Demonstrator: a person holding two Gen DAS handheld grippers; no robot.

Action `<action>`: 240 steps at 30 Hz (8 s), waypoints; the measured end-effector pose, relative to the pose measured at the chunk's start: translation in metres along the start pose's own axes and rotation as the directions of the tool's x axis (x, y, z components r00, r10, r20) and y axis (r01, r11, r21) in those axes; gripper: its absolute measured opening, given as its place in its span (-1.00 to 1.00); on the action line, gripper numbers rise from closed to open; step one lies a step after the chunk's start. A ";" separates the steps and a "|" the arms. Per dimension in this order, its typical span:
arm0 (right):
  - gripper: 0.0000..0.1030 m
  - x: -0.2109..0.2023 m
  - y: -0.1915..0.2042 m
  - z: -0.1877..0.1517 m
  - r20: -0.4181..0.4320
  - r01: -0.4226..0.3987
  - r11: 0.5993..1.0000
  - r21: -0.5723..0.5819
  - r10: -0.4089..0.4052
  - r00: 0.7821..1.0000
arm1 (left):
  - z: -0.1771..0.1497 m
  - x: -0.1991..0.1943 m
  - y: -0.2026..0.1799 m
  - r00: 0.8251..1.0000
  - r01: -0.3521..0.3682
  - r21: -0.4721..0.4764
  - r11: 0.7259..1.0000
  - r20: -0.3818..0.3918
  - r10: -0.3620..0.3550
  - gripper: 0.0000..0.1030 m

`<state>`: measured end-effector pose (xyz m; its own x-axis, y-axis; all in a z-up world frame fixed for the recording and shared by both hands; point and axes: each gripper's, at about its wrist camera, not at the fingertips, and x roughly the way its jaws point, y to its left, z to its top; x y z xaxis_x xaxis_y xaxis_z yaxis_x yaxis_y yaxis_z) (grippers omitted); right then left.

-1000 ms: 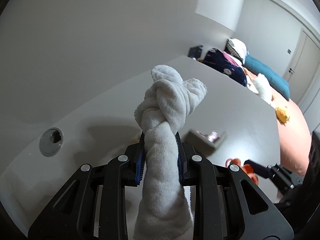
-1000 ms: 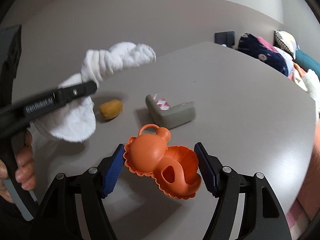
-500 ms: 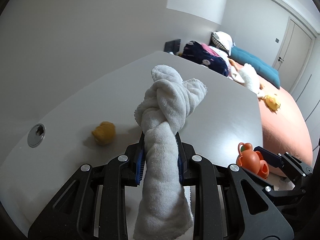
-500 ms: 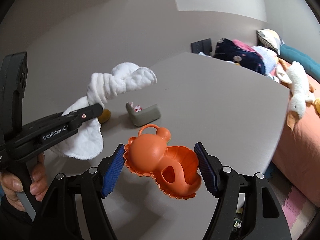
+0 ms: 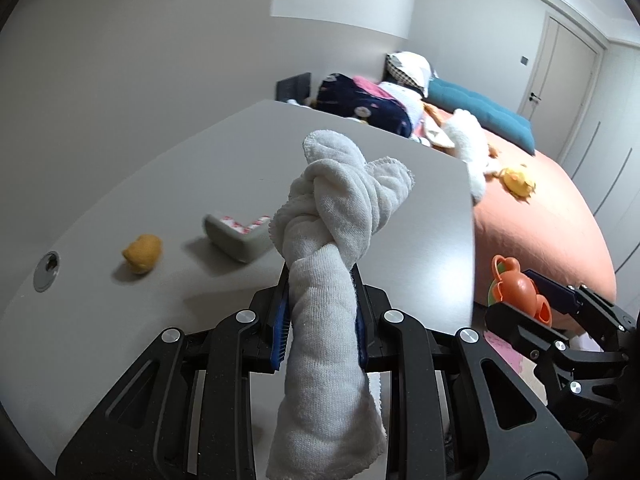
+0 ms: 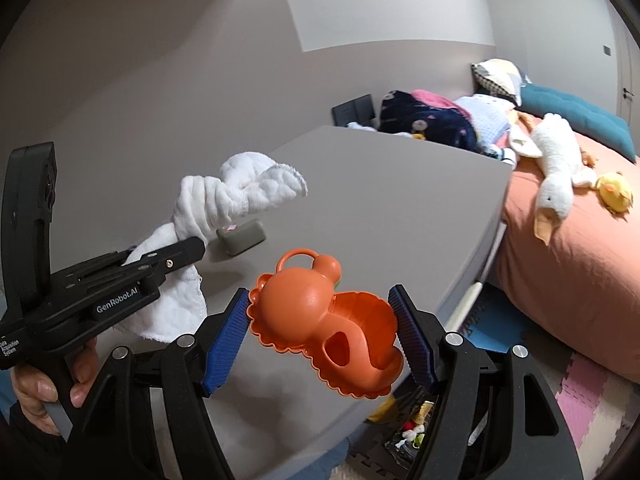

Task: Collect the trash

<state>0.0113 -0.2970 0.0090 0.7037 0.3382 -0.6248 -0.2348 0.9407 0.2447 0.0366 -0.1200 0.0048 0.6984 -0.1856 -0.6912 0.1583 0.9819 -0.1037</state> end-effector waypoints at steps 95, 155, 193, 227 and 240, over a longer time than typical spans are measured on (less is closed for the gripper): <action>0.56 -0.076 -0.147 -0.025 0.063 0.252 0.929 0.270 -0.278 0.959 | -0.019 0.039 -0.142 0.994 0.054 0.305 0.951 -0.108 -0.022 0.89; 0.56 0.172 0.091 0.058 -0.179 -0.065 0.996 -0.052 0.055 0.982 | 0.002 0.076 0.167 0.956 -0.261 -0.049 0.964 -0.152 0.251 0.48; 0.27 0.200 0.099 0.051 -0.231 -0.024 0.995 -0.101 0.000 0.973 | 0.003 0.073 0.173 0.964 -0.237 -0.027 0.971 -0.131 0.231 -0.27; 0.27 0.053 0.016 0.038 -0.049 0.040 0.999 0.030 -0.039 0.998 | -0.003 0.028 0.034 0.989 -0.122 0.094 0.988 -0.068 0.128 -0.27; 0.27 0.000 -0.029 0.015 0.000 0.107 0.990 0.096 -0.108 0.994 | -0.007 0.026 -0.029 0.997 -0.031 0.160 0.987 -0.059 0.041 -0.27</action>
<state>0.0282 -0.3248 0.0131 0.7253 0.2348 -0.6472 -0.0924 0.9647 0.2464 0.0454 -0.1531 -0.0154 0.6622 -0.1425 -0.7357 0.2458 0.9687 0.0336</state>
